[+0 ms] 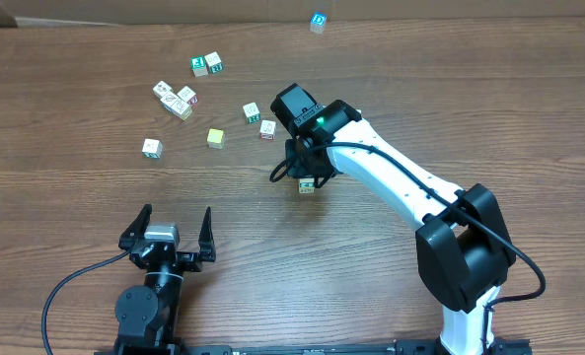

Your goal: Form a tower

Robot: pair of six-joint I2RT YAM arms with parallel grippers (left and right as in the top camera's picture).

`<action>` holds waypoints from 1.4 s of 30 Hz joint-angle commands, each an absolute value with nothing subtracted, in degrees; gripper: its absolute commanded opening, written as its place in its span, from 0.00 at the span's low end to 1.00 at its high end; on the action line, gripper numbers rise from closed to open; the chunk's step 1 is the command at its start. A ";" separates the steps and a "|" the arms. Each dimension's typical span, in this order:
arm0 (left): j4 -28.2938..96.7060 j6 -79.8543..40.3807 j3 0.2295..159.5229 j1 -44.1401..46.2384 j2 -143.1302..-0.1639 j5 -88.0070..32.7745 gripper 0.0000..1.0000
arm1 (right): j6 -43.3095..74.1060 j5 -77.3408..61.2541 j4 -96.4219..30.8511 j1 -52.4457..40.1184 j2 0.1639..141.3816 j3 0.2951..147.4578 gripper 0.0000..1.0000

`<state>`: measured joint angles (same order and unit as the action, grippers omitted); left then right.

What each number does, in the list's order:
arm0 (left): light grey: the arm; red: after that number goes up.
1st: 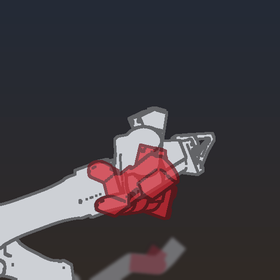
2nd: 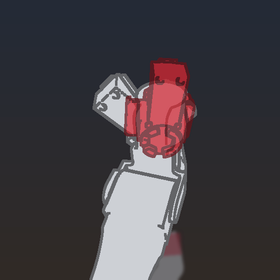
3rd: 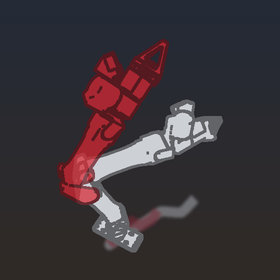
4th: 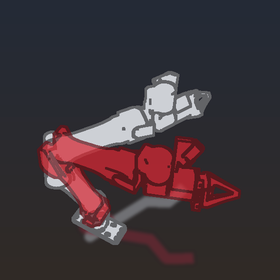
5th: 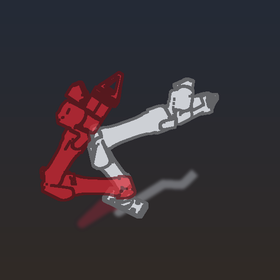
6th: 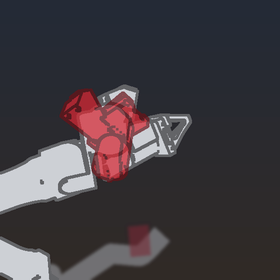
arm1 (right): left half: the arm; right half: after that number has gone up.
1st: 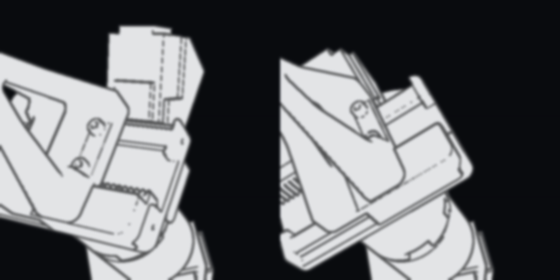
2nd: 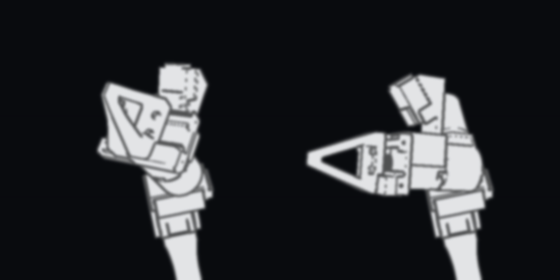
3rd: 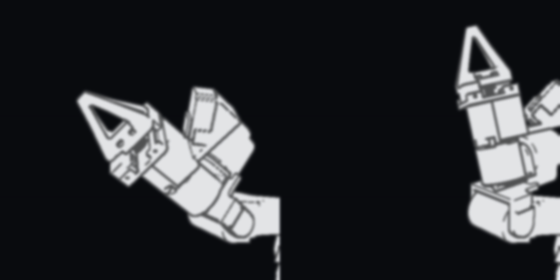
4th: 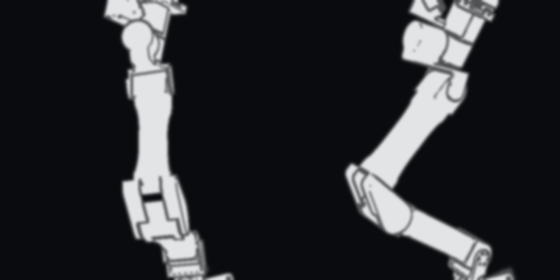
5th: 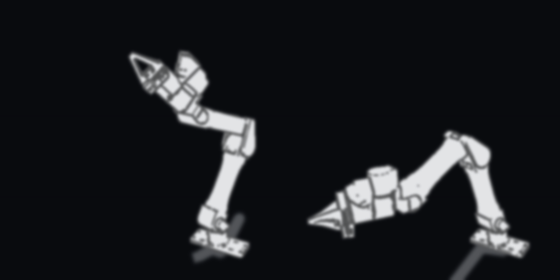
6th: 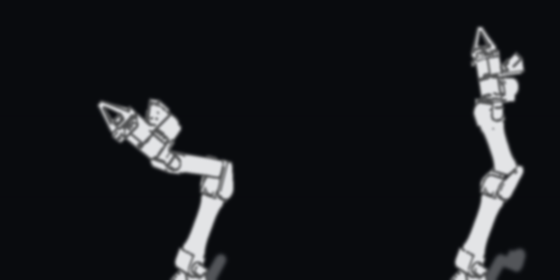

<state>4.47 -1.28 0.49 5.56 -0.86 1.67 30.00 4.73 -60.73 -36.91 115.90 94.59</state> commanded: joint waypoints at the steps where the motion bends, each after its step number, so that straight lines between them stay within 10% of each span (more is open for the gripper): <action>1: 4.34 -0.36 0.30 5.17 -0.25 1.21 0.99 | 30.26 4.75 -60.75 -37.30 116.01 94.35 0.31; 20: 4.34 -0.36 0.30 5.17 -0.27 1.23 1.00 | 30.26 2.24 -61.14 -37.30 116.01 94.35 0.31; 37: 4.34 -0.36 0.30 5.17 -0.27 1.21 1.00 | 32.99 5.30 -61.28 -37.56 116.05 93.25 0.99; 42: 4.34 -0.36 0.30 5.17 -0.27 1.23 0.99 | 33.04 2.35 -59.33 -37.54 116.05 93.25 1.00</action>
<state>4.47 -1.28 0.49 5.56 -0.86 1.67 32.38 3.81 -60.01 -37.15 115.90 93.60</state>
